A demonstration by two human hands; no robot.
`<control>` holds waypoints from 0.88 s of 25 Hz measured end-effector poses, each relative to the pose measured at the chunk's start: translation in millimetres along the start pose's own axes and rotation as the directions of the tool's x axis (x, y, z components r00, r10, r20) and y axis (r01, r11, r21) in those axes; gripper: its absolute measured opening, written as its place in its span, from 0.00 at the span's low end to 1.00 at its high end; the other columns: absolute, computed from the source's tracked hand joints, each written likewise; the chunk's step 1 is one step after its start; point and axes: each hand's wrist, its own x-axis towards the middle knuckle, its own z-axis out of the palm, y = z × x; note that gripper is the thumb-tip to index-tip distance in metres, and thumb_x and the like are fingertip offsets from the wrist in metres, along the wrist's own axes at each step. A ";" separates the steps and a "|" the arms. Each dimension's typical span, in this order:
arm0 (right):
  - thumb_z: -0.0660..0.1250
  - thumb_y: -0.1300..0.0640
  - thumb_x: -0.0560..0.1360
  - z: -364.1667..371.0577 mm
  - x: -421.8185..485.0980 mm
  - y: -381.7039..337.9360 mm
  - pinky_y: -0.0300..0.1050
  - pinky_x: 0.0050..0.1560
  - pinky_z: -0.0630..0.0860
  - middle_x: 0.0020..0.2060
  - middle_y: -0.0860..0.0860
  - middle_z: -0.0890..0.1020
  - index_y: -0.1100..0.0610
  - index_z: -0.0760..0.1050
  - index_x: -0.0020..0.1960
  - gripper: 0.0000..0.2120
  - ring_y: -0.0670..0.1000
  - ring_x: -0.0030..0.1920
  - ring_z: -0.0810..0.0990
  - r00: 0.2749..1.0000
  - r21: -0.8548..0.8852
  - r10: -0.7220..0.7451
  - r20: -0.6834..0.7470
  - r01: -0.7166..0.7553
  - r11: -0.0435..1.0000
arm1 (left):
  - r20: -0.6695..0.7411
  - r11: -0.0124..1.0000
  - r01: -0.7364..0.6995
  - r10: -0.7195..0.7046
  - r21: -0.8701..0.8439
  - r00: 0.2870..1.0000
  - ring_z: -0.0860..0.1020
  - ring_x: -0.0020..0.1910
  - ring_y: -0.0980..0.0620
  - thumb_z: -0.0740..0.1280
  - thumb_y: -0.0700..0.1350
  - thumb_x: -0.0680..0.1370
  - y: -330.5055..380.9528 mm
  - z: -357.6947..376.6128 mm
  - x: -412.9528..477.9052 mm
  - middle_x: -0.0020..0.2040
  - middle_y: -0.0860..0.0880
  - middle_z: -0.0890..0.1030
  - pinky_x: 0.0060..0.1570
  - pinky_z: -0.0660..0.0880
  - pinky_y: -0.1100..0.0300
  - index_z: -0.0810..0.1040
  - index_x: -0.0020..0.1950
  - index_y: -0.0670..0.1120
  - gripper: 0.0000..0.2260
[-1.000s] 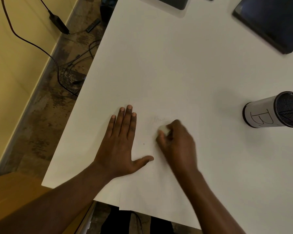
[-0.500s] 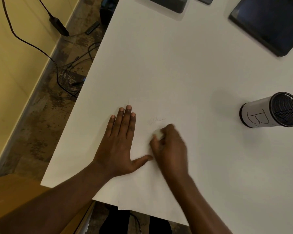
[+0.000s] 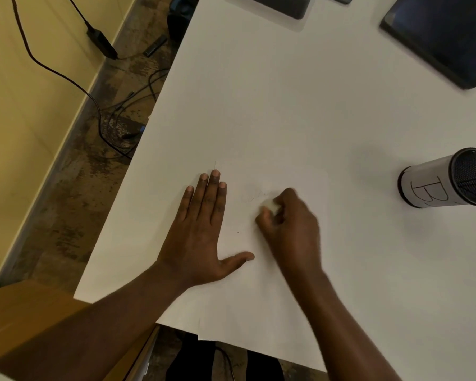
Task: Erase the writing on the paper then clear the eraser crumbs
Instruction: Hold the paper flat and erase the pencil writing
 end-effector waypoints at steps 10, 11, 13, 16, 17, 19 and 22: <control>0.68 0.51 0.74 -0.4 9.7 -5.5 0.43 0.34 0.67 0.37 0.47 0.76 0.54 0.69 0.48 0.10 0.49 0.35 0.75 0.998 -0.026 0.064 -0.022 -0.064 0.998 | 0.003 1.000 0.004 -0.004 -0.009 1.000 0.41 0.85 0.40 0.53 0.78 0.74 -0.1 -0.2 -0.5 0.86 0.38 0.42 0.84 0.49 0.41 0.43 0.84 0.37 0.56; 0.67 0.51 0.74 1.7 7.4 -9.7 0.43 0.35 0.66 0.37 0.47 0.76 0.54 0.68 0.48 0.10 0.49 0.36 0.75 0.998 -0.025 0.066 -0.008 -0.066 0.998 | 0.001 1.000 0.002 -0.002 -0.012 1.000 0.41 0.85 0.40 0.53 0.78 0.75 0.1 -0.5 -0.5 0.86 0.38 0.42 0.84 0.49 0.40 0.43 0.84 0.37 0.55; 0.66 0.51 0.74 18.3 -16.3 -27.7 0.44 0.33 0.66 0.37 0.46 0.76 0.53 0.67 0.48 0.09 0.49 0.36 0.74 0.992 -0.033 -0.056 0.111 0.060 0.998 | -0.010 1.000 -0.013 0.013 -0.020 1.000 0.42 0.85 0.39 0.55 0.74 0.76 -1.3 0.8 -0.8 0.86 0.38 0.43 0.83 0.51 0.38 0.44 0.84 0.37 0.52; 0.68 0.50 0.73 7.7 -13.9 -15.2 0.43 0.32 0.66 0.35 0.45 0.76 0.51 0.67 0.47 0.10 0.48 0.35 0.74 0.991 -0.037 -0.036 0.129 0.041 0.998 | -0.015 1.000 -0.008 0.008 -0.015 1.000 0.43 0.85 0.39 0.55 0.75 0.76 -1.5 1.4 -1.3 0.86 0.38 0.43 0.83 0.52 0.38 0.44 0.84 0.37 0.53; 0.69 0.50 0.72 -3.0 -1.8 -2.8 0.43 0.32 0.67 0.35 0.45 0.76 0.51 0.68 0.46 0.10 0.49 0.35 0.75 0.997 -0.035 0.039 0.061 -0.037 0.999 | -0.012 1.000 -0.003 0.003 -0.004 1.000 0.42 0.85 0.39 0.54 0.77 0.75 -0.8 0.8 -0.9 0.86 0.38 0.42 0.83 0.51 0.39 0.44 0.84 0.37 0.54; 0.69 0.50 0.72 -14.1 8.7 6.0 0.44 0.34 0.70 0.34 0.46 0.77 0.51 0.68 0.46 0.11 0.49 0.34 0.76 0.993 -0.025 0.119 -0.016 -0.119 0.993 | -0.009 1.000 0.002 -0.002 0.001 1.000 0.42 0.85 0.39 0.53 0.78 0.74 0.6 -0.5 0.0 0.86 0.38 0.42 0.83 0.52 0.39 0.44 0.84 0.37 0.56; 0.67 0.49 0.73 6.3 -20.2 -17.7 0.42 0.31 0.67 0.34 0.44 0.74 0.51 0.67 0.46 0.10 0.45 0.33 0.73 0.985 -0.039 -0.051 0.163 0.058 0.998 | -0.009 1.000 -0.008 0.008 -0.011 1.000 0.43 0.85 0.39 0.55 0.75 0.76 -0.6 -0.2 -0.5 0.86 0.38 0.43 0.82 0.54 0.37 0.45 0.84 0.37 0.53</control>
